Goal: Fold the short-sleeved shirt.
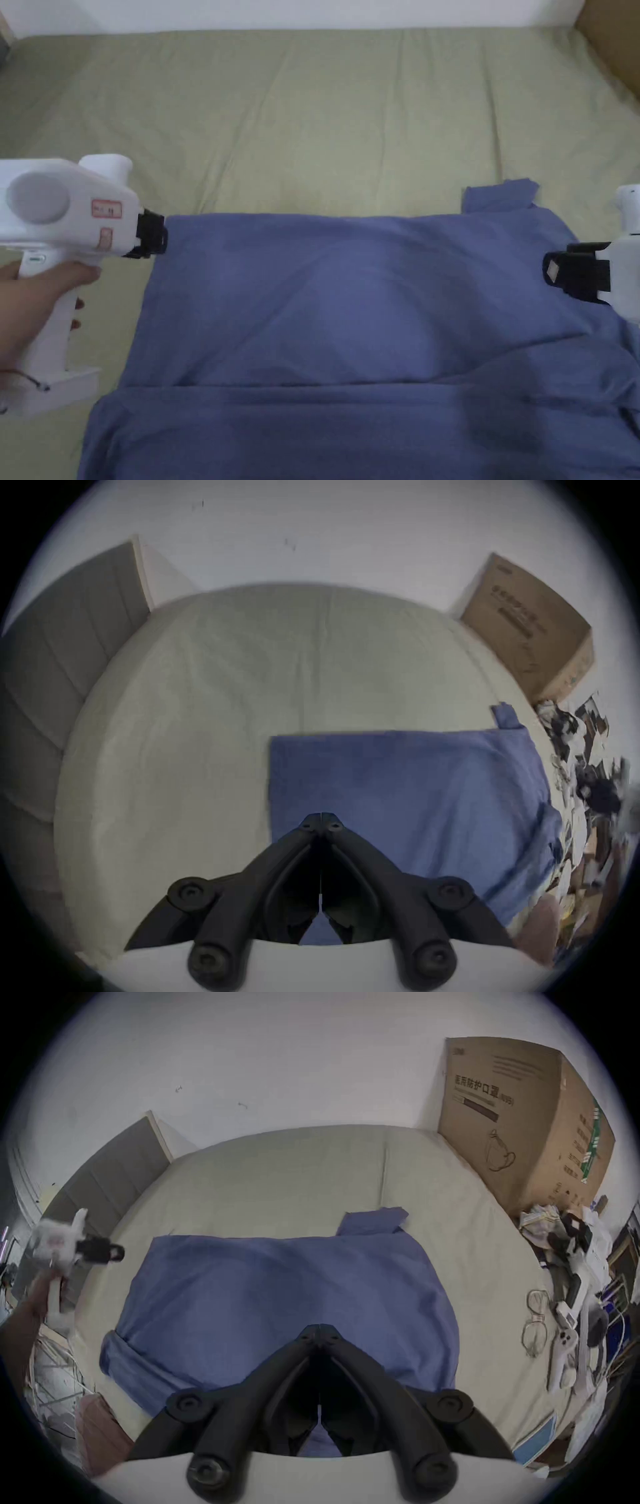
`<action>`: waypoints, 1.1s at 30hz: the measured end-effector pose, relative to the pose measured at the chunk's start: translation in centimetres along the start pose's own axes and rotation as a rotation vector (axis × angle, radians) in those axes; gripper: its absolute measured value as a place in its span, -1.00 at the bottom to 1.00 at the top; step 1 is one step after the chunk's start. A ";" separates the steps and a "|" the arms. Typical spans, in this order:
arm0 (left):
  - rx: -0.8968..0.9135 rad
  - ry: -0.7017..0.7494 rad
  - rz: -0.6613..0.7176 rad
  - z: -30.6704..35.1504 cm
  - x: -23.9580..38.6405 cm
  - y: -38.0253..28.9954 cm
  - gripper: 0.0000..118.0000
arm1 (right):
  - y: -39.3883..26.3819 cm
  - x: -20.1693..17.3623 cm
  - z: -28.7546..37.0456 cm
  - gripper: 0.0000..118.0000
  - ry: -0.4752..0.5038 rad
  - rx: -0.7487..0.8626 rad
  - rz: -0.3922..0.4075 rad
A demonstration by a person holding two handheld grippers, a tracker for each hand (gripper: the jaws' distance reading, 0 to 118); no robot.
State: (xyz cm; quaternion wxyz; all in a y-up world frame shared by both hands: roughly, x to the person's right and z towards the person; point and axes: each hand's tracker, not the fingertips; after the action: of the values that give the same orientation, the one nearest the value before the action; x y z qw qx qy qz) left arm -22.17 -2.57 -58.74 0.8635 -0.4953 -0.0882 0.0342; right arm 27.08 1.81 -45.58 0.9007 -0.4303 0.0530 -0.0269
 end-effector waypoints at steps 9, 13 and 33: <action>-0.066 0.118 -0.036 -9.5 -3.1 6.4 0.88 | -2.2 3.1 -4.1 -0.99 0.003 -0.124 -0.094; -0.147 0.051 -0.072 -11.5 -2.4 4.9 0.63 | -2.9 4.7 -5.2 -0.99 -0.028 -0.139 -0.128; 0.071 -0.018 -0.142 -2.1 -0.7 4.7 -0.97 | 11.2 14.8 -22.5 0.68 -0.200 -0.282 -0.233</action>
State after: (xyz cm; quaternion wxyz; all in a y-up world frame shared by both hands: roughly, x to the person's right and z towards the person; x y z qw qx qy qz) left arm -22.34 -2.05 -63.92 0.8801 -0.4564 -0.1295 -0.0198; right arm 39.14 -9.96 -69.44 0.8231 -0.5559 -0.0836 -0.0802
